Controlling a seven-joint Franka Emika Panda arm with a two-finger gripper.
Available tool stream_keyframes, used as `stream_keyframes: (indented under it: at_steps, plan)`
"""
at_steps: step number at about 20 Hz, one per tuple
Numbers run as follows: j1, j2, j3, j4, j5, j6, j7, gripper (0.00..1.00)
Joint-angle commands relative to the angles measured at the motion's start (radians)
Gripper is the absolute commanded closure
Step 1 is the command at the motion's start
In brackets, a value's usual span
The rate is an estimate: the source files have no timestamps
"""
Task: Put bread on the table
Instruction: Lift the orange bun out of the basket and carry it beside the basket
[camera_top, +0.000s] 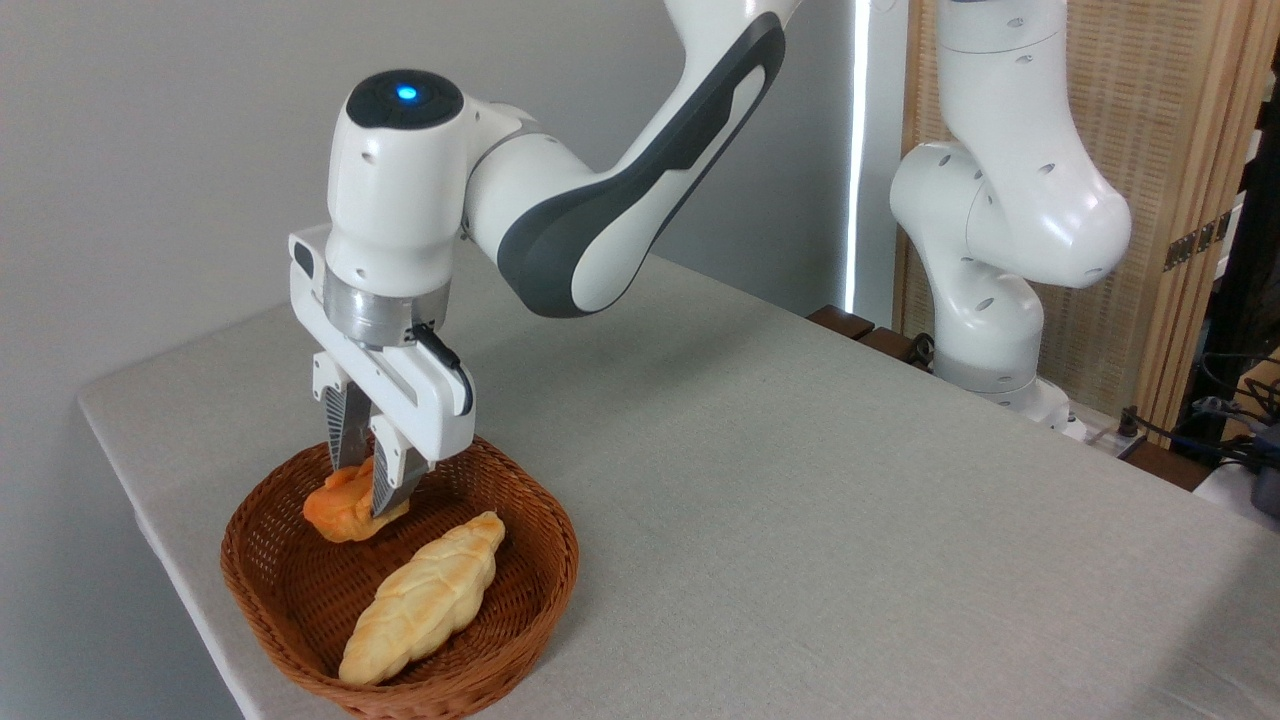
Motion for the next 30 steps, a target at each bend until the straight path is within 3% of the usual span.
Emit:
stream_keyframes:
  at_steps: [1,6,9,13,20,26,30]
  plan:
    - [0.003,-0.067,0.012,-0.012,-0.019,-0.016,0.004,0.43]
    - [0.003,-0.177,0.100,-0.017,-0.016,-0.193,0.024,0.41]
    - [0.001,-0.216,0.115,-0.021,-0.014,-0.305,0.063,0.41]
    - [0.001,-0.253,0.115,-0.052,-0.007,-0.368,0.091,0.40]
    - [-0.014,-0.374,0.112,-0.213,0.010,-0.367,0.154,0.40]
    - [-0.106,-0.460,0.112,-0.379,0.105,-0.291,0.174,0.40]
    - [-0.152,-0.474,0.112,-0.436,0.128,-0.209,0.172,0.34]
